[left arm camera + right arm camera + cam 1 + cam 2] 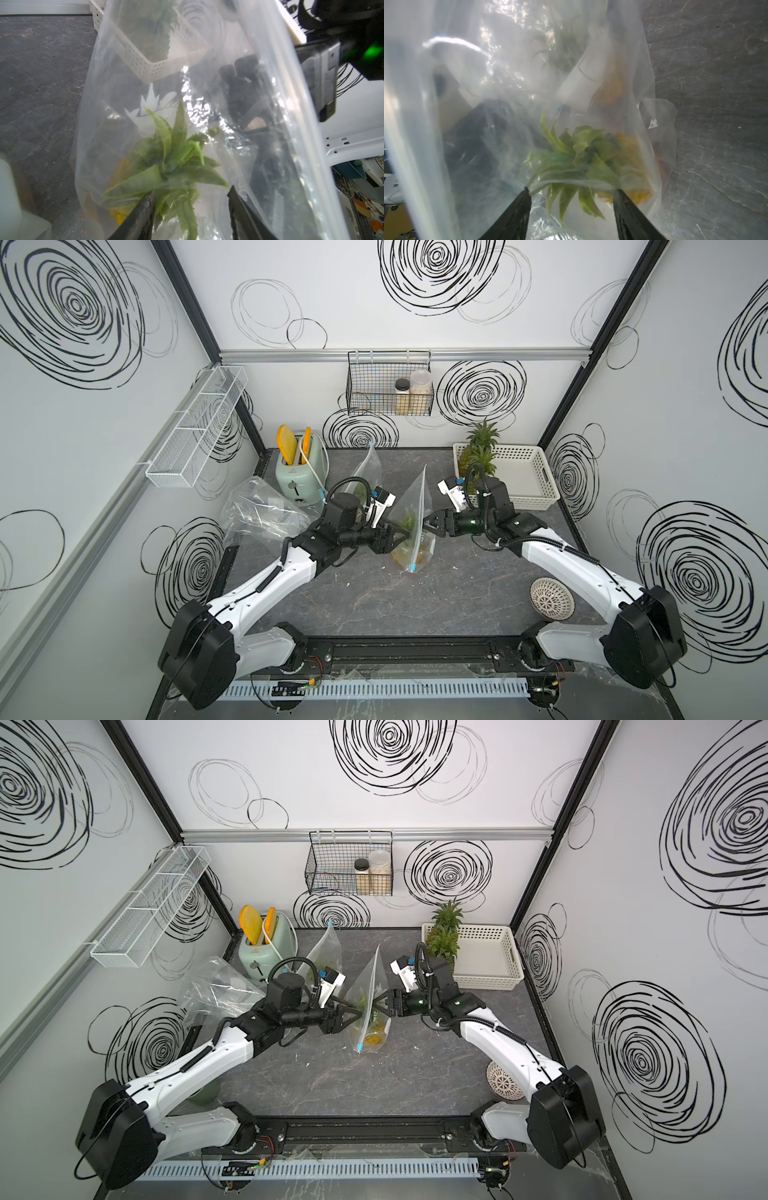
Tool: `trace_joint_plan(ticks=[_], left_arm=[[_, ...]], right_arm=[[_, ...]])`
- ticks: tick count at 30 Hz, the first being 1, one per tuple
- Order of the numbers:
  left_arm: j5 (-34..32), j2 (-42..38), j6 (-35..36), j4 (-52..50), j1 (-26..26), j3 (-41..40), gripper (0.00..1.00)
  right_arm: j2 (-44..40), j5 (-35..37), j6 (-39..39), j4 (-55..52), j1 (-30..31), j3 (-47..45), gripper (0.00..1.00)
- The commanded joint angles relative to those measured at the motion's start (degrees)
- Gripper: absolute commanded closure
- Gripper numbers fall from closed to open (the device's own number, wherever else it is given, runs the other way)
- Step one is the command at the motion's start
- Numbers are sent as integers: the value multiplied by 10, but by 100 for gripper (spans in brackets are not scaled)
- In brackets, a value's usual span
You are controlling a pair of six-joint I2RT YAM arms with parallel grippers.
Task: Open the zip-top bag and take out the pineapple
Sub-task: Open the zipper of the food storage bag at the center of the board.
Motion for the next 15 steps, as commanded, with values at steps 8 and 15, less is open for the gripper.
trace_joint_plan(ticks=[8,15], left_arm=[[6,33,-15,73,-9,-16,48],[3,43,-18,82,-17,-19,64]], right_arm=[[37,-42,43,113,10,-13,39],[65,-57,57,131,16,-16,61]])
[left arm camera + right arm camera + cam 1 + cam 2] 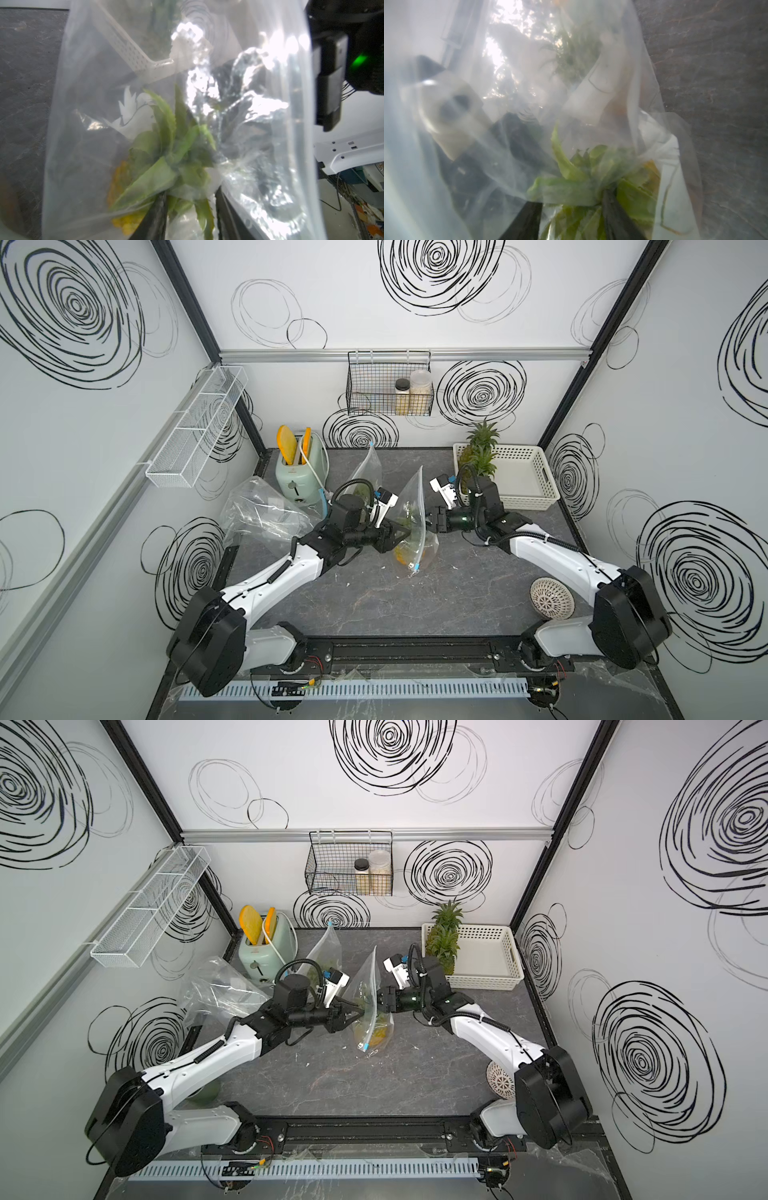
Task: Open the zip-top bag and take out the pineapple
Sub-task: Open the zipper of the food storage bag at the center of the board.
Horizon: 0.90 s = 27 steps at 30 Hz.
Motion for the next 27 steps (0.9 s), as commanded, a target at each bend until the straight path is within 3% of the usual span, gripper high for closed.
trace_joint_plan(ticks=[1,5,10,13,20,27], left_arm=[[4,9,-5,25,-8,-8,68],[-2,4,-5,23,-9,-12,82],[-16,-12,0,9,-8,-11,95],[-35,-31,2,-2,-7,-14,100],[-82,-98,6,-29,3,-45,100],[-86,-158,1,-33,31,-82,100]], right_arm=[[10,-20,14,25,8,-6,66],[12,-23,14,31,8,-10,85],[0,-18,10,34,7,-13,100],[-11,-15,4,31,-2,-21,100],[-53,-35,-13,10,-63,-56,100],[-98,-54,-43,-33,-132,-78,100]])
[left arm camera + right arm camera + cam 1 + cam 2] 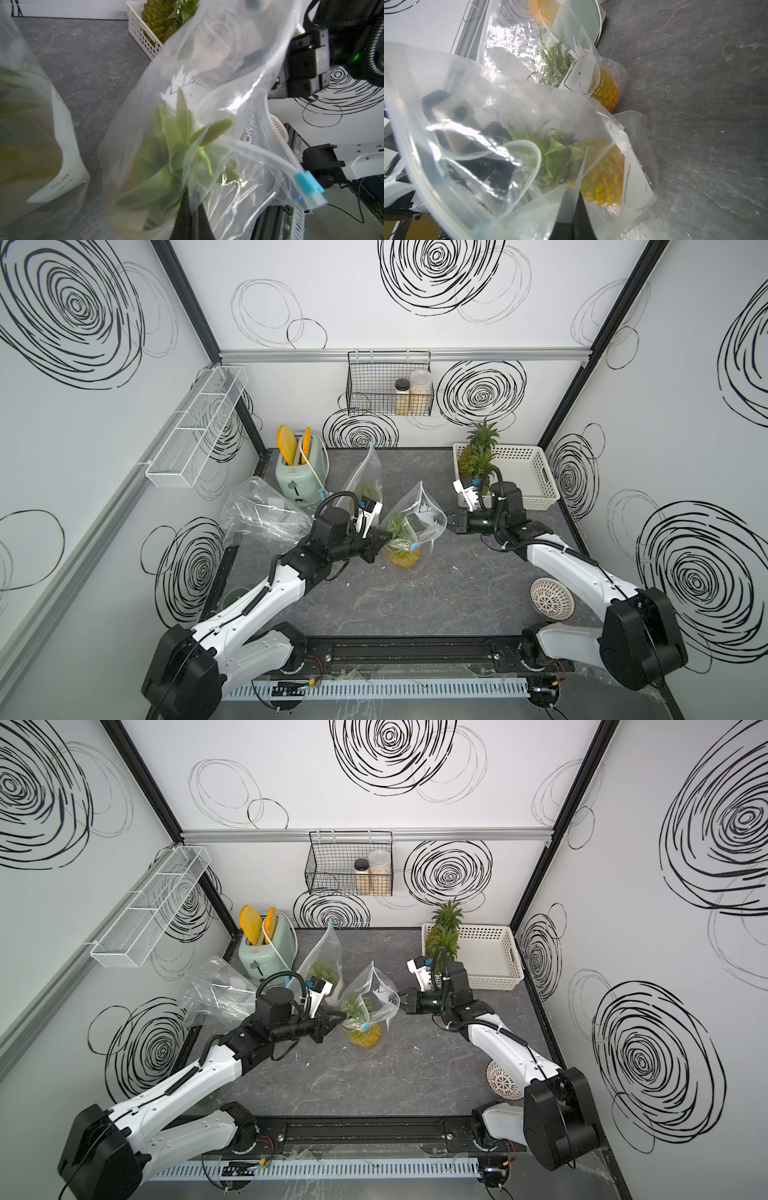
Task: Open the zip-top bag and take out the pineapple
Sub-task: Open the zipper of the food storage bag at the center of the board.
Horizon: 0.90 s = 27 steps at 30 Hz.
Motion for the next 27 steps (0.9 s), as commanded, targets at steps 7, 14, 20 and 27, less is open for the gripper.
trace_joint_plan(ticks=[7,14,20,27], left_arm=[[2,-44,-6,33,20,-29,100],[14,-50,-37,84,14,-51,100],[9,-60,-50,102,7,-58,100],[0,-56,-57,116,-11,-62,100]], right_arm=[[-38,-26,-40,-45,-62,-23,100],[-41,-41,-95,-144,-36,26,77],[-94,60,-158,-273,11,126,62],[-84,92,-159,-309,109,218,62]])
